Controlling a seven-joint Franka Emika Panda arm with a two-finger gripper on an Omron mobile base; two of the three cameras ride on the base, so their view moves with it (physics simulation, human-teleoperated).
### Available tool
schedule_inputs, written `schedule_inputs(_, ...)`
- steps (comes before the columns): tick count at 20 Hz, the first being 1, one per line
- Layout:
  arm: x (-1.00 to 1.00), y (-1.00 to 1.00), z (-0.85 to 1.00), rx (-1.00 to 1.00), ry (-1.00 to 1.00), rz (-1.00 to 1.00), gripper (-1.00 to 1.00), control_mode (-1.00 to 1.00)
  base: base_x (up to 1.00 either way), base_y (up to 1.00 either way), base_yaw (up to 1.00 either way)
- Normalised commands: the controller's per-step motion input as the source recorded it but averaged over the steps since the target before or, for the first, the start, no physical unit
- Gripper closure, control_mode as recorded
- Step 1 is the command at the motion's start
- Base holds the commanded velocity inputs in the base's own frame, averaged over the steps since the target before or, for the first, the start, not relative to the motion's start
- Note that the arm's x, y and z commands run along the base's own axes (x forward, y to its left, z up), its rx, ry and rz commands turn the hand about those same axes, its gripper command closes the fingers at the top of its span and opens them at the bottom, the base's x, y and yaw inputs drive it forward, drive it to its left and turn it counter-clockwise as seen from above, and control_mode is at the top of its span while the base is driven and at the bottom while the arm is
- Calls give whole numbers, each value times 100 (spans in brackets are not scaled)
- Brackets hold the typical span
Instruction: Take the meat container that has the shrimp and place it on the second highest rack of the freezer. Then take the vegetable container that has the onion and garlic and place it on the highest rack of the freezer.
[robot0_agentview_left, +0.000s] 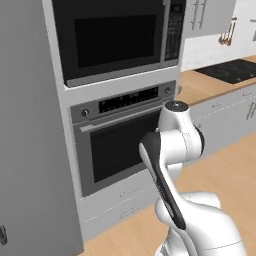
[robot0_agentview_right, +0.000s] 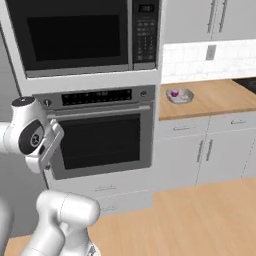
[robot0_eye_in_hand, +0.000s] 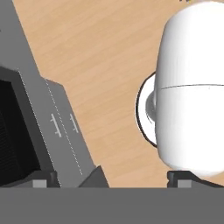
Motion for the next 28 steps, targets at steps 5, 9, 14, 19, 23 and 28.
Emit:
schedule_inputs(5, 0, 0, 0, 0, 0, 0, -100, 100, 93, -100, 4)
schedule_inputs(9, 0, 0, 0, 0, 0, 0, -100, 100, 100, -100, 2)
schedule_inputs(14, 0, 0, 0, 0, 0, 0, -100, 100, 81, -100, 17)
schedule_inputs(19, 0, 0, 0, 0, 0, 0, -100, 100, 76, -100, 23)
schedule_inputs(23, 0, 0, 0, 0, 0, 0, -100, 100, 95, -79, 33)
schedule_inputs(28, 0, 0, 0, 0, 0, 0, -100, 100, 94, -6, 55)
